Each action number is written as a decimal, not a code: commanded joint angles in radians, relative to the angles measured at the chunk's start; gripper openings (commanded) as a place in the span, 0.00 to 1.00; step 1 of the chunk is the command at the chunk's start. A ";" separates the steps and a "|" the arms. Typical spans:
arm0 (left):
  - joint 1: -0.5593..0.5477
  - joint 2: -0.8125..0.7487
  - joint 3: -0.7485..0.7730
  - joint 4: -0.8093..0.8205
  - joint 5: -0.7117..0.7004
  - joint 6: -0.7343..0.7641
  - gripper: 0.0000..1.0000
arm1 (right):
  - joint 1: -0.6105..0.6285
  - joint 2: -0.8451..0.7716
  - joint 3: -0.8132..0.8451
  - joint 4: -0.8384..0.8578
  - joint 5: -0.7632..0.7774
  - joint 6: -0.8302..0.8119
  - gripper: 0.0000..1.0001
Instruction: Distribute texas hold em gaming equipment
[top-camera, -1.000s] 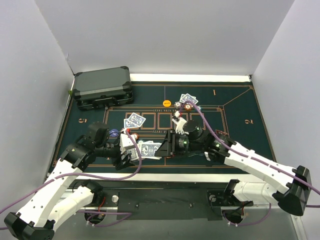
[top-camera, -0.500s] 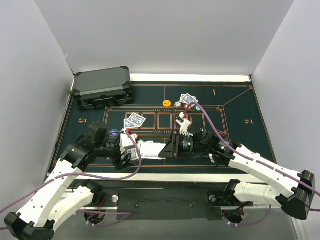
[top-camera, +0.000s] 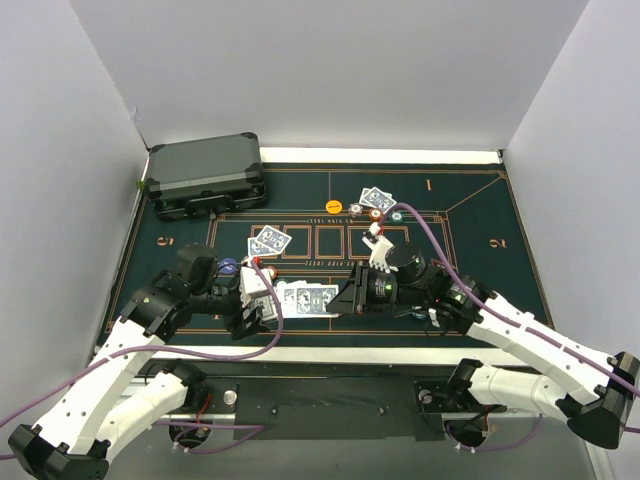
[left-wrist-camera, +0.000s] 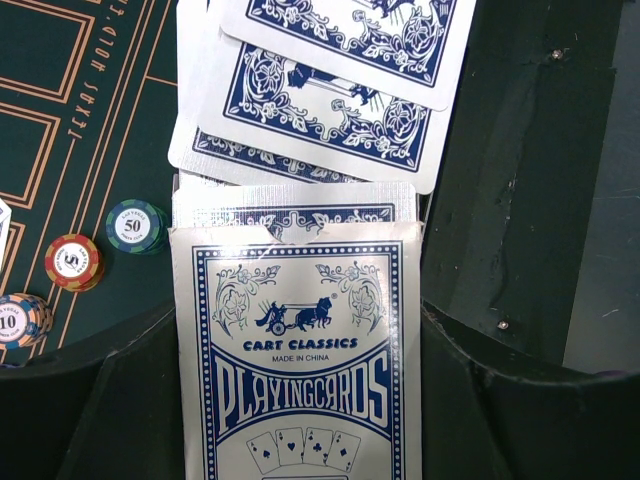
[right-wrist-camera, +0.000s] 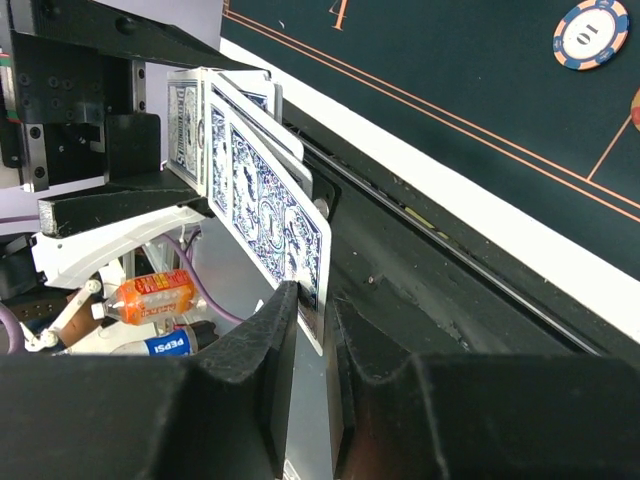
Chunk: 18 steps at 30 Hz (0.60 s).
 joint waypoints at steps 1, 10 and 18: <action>-0.003 -0.008 0.034 0.054 0.039 -0.012 0.00 | -0.007 -0.009 0.058 -0.014 -0.004 -0.005 0.13; -0.003 -0.004 0.017 0.056 0.046 -0.021 0.00 | -0.023 -0.004 0.090 -0.051 -0.007 -0.020 0.13; -0.003 -0.008 0.011 0.049 0.046 -0.022 0.00 | -0.065 -0.015 0.139 -0.077 -0.022 -0.034 0.10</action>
